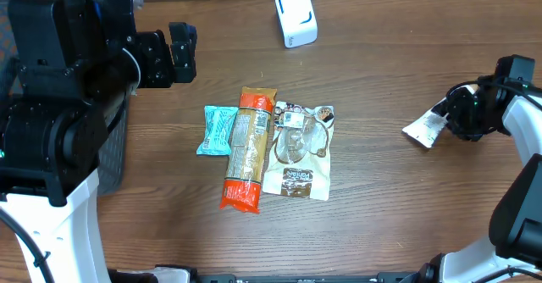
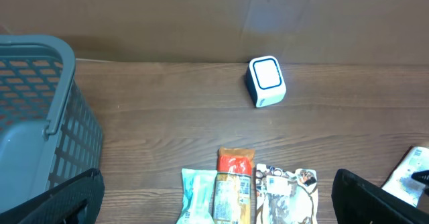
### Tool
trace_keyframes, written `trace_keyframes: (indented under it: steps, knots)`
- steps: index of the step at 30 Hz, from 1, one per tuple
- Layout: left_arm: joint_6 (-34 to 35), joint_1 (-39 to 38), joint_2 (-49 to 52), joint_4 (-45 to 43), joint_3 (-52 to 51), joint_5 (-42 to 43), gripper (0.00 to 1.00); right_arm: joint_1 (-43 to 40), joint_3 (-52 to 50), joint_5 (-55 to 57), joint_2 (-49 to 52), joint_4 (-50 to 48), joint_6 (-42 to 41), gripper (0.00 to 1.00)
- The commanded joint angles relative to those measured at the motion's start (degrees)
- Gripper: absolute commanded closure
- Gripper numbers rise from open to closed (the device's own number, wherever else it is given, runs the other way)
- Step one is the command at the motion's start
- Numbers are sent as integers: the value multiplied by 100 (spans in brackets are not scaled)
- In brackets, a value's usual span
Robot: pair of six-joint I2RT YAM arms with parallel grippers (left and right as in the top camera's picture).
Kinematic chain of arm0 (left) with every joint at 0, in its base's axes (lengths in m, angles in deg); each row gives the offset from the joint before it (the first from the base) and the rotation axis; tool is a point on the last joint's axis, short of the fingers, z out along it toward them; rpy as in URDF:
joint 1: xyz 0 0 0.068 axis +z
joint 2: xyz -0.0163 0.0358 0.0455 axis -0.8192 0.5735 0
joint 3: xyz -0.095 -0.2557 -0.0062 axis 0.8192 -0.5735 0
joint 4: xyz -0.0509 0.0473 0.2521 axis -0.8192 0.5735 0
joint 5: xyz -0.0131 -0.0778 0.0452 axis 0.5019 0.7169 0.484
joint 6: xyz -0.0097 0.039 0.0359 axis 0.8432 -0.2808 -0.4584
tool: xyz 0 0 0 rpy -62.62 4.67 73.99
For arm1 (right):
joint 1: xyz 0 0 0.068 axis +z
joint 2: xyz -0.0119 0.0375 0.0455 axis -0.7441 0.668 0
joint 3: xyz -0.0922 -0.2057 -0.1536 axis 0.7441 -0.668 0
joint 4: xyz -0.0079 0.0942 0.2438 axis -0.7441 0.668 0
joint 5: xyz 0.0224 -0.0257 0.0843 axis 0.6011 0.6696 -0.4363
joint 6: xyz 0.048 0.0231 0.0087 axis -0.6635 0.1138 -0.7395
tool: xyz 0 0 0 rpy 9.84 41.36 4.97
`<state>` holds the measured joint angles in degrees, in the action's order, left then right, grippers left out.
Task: Scan the item barcode
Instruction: 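Carry the tube to the right side and release it on the table, then reach the right gripper to the clear snack bag and grasp it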
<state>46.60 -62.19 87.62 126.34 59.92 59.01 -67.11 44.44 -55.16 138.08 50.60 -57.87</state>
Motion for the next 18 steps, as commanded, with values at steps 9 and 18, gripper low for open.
trace_keyframes:
  steps: [9,18]
  knots:
    - [-109,-13,31,-20,-7,-61,0,1176,717,-1956,-28,1038,2402,21]
    - [-109,-13,31,-20,-7,-61,0,2697,667,-1958,553,881,2402,9]
